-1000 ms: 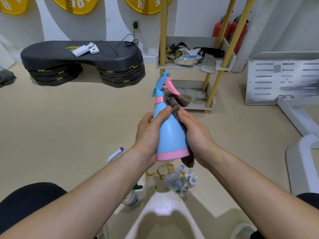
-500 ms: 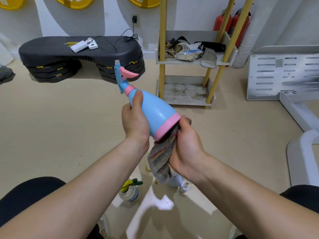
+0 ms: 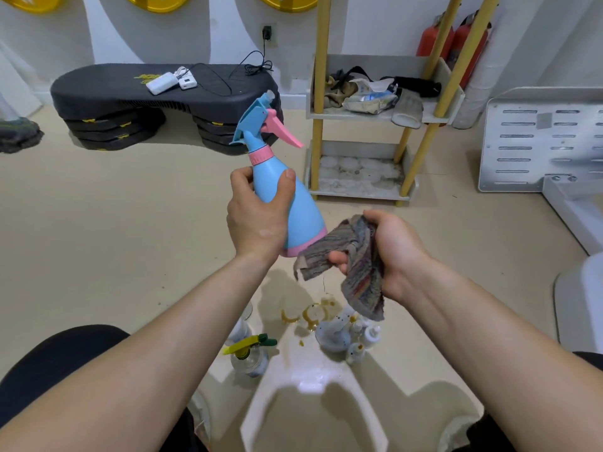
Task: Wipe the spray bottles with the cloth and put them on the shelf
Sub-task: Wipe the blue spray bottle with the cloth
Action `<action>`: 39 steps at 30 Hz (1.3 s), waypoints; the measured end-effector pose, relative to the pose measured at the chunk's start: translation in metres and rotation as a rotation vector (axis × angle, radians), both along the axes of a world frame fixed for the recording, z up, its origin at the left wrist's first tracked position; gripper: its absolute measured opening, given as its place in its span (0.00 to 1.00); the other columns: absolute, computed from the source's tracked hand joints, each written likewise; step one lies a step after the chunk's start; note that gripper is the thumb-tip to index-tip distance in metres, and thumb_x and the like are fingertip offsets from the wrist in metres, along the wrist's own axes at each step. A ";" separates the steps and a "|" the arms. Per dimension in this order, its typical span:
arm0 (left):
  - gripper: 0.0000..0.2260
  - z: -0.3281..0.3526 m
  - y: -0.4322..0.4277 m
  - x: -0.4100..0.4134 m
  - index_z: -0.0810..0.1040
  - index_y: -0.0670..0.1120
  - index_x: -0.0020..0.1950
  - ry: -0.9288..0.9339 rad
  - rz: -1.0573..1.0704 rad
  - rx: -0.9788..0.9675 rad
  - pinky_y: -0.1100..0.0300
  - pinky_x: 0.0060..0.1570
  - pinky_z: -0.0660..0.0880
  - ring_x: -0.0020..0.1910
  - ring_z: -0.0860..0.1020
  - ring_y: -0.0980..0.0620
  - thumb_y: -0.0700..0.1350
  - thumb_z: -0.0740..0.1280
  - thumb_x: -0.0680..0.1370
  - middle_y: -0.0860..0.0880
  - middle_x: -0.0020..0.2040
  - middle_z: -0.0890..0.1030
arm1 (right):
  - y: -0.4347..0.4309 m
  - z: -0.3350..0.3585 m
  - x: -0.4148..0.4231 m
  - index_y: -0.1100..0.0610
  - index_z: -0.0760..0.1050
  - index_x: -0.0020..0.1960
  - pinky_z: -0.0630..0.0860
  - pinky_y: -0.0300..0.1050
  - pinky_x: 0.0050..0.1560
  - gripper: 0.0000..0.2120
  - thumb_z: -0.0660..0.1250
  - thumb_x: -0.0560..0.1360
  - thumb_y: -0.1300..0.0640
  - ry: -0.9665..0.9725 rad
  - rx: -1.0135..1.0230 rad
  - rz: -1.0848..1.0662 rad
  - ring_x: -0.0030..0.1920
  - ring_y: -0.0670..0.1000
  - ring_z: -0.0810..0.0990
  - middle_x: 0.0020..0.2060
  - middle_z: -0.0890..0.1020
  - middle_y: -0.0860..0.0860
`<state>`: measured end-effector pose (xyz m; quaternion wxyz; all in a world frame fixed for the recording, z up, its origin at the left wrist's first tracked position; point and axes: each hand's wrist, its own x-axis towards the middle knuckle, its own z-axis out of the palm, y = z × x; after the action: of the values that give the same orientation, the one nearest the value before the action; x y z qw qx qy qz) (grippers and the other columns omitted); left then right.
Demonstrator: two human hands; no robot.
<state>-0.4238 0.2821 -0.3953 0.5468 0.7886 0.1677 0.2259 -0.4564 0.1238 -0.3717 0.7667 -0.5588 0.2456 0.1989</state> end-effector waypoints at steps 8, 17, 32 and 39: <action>0.23 0.005 -0.004 -0.013 0.73 0.53 0.51 0.050 -0.199 -0.268 0.49 0.49 0.79 0.52 0.81 0.49 0.66 0.72 0.66 0.50 0.51 0.82 | 0.012 -0.029 -0.006 0.61 0.77 0.64 0.79 0.52 0.36 0.35 0.62 0.74 0.31 0.076 0.056 0.212 0.36 0.59 0.79 0.44 0.75 0.61; 0.13 0.031 0.017 -0.024 0.80 0.45 0.47 0.099 -0.319 -0.394 0.56 0.41 0.78 0.40 0.81 0.53 0.50 0.61 0.84 0.50 0.43 0.83 | 0.007 -0.029 -0.004 0.61 0.81 0.57 0.76 0.42 0.25 0.39 0.57 0.74 0.26 0.041 0.312 0.305 0.31 0.58 0.79 0.46 0.79 0.61; 0.11 0.058 0.054 -0.031 0.73 0.46 0.38 0.172 -0.423 -0.166 0.61 0.32 0.76 0.36 0.83 0.50 0.46 0.71 0.77 0.49 0.40 0.85 | 0.007 -0.041 -0.010 0.60 0.73 0.32 0.66 0.34 0.16 0.28 0.67 0.69 0.34 0.228 -0.054 0.623 0.14 0.50 0.69 0.21 0.72 0.53; 0.08 0.055 0.060 -0.029 0.84 0.40 0.51 0.328 -0.425 -0.203 0.61 0.34 0.79 0.32 0.80 0.50 0.42 0.72 0.75 0.47 0.39 0.84 | 0.006 -0.065 -0.001 0.52 0.63 0.26 0.57 0.29 0.19 0.28 0.59 0.78 0.37 0.265 -0.348 0.625 0.15 0.44 0.60 0.18 0.62 0.47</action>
<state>-0.4525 0.3419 -0.3400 0.6236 0.7732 0.1069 -0.0424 -0.4571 0.1300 -0.4369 0.5245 -0.6980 0.1904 0.4489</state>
